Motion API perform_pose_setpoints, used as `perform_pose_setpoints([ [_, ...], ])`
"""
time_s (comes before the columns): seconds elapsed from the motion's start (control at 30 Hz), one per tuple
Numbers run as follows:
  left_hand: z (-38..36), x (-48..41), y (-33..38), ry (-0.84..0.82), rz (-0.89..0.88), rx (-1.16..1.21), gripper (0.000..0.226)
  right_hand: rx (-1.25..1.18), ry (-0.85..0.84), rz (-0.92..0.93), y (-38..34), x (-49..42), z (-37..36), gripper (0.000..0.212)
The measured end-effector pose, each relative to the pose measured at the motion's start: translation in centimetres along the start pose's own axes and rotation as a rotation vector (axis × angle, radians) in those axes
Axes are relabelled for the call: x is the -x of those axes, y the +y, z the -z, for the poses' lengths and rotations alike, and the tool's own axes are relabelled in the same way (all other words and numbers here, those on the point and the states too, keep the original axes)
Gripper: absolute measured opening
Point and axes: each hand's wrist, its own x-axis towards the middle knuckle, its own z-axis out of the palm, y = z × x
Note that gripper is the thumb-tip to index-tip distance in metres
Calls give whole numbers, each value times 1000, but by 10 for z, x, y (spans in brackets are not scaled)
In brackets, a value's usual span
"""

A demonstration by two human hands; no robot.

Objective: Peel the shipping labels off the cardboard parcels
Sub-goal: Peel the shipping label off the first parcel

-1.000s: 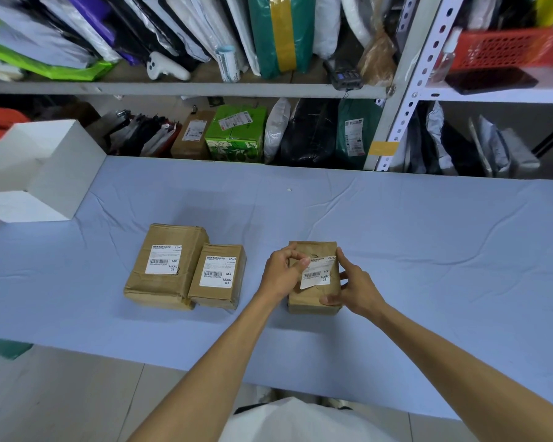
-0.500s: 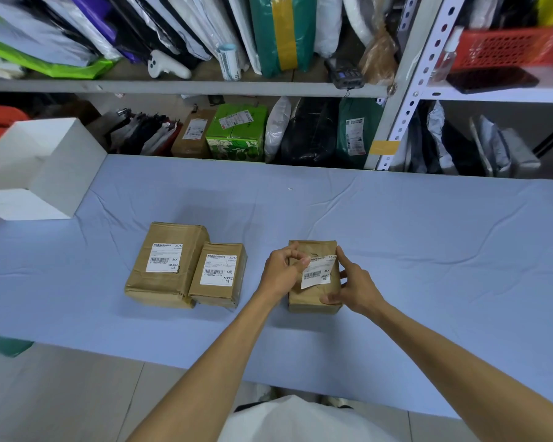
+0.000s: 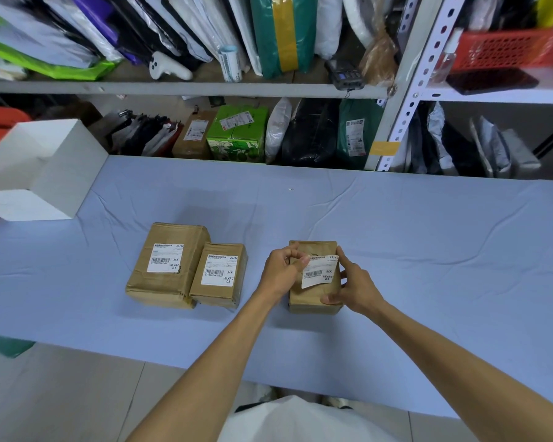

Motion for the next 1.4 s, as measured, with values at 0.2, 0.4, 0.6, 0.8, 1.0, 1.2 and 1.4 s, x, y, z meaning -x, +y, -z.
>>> perform_pose_setpoints([
  [0.2,0,0,0,4,2,16,14,7,0,5,-2,1,1,117],
  [0.4,2,0,0,30,19,119,13,20,5,39,-2,1,2,115],
  [0.6,3,3,0,71,21,104,15,3,8,5,-3,0,1,112],
  [0.8,4,6,2,64,8,165,14,-7,-3,-6,-3,2,1,116],
  [1.0,10,13,0,61,-76,207,44,-5,-10,4,-4,4,1,117],
  [1.2,12,21,-5,78,-47,199,89,-32,-7,12,-4,6,-1,118],
  [1.4,14,25,-17,35,-10,205,92,-55,-5,-10,-5,10,-3,128],
])
